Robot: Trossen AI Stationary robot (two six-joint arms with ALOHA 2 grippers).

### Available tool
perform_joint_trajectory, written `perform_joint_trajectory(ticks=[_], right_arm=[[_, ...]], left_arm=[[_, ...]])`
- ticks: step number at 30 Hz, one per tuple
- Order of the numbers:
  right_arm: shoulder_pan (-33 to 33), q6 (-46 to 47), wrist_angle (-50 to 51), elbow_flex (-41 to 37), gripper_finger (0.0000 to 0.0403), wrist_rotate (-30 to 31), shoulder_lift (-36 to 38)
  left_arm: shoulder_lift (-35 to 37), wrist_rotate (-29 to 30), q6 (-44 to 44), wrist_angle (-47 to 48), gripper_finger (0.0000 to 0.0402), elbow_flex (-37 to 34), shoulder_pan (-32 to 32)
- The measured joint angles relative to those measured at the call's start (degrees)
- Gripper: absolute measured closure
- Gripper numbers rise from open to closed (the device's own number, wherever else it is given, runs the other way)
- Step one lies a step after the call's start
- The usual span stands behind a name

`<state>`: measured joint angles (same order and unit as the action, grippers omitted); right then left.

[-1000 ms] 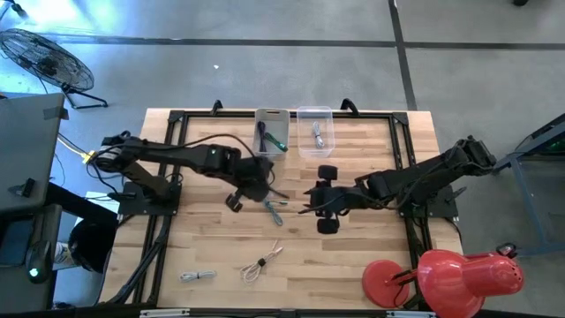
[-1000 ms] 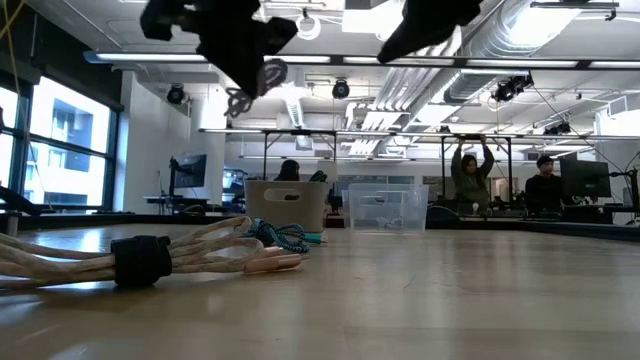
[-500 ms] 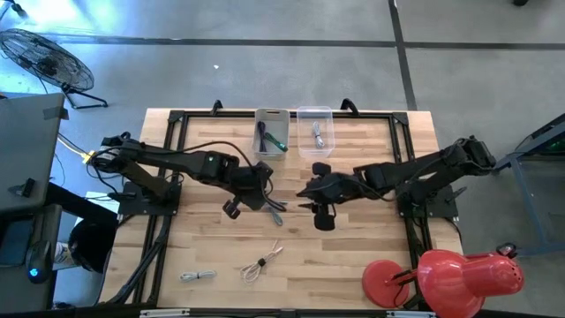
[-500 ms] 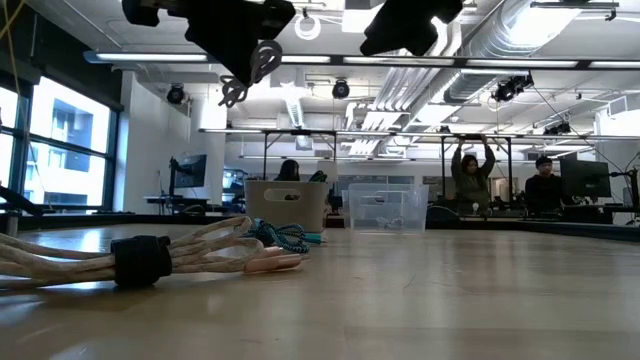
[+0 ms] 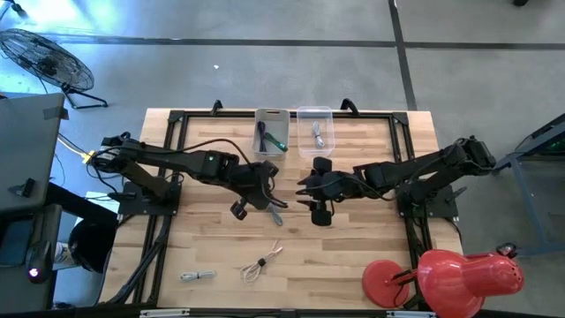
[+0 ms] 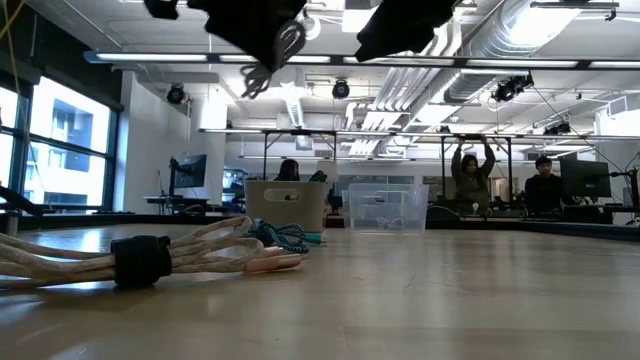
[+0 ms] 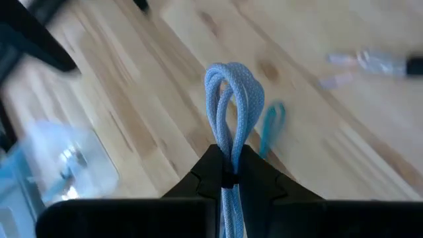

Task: Pick & Place USB Port
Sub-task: Put the purple charger cable into the transparent bin

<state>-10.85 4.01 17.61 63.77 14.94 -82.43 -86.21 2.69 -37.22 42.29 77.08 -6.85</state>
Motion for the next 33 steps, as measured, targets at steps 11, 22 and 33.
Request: perform_joint_trajectory(ticks=[11, 22, 33], right_arm=[[0.0, -3.0, -3.6, 0.0, 0.0158, 0.0, 0.0], [-4.5, -14.4, -4.7, 0.0, 0.0157, 7.3, 0.0], [-8.1, -19.5, -6.0, 0.0, 0.0157, 12.7, 0.0]], left_arm=[[0.0, -0.7, 1.3, -12.9, 0.0379, 0.0, 0.0], [0.0, 0.9, 1.7, -18.7, 0.0379, -3.9, 0.1], [0.0, 0.0, 1.1, -25.0, 0.0379, -5.2, 0.1]])
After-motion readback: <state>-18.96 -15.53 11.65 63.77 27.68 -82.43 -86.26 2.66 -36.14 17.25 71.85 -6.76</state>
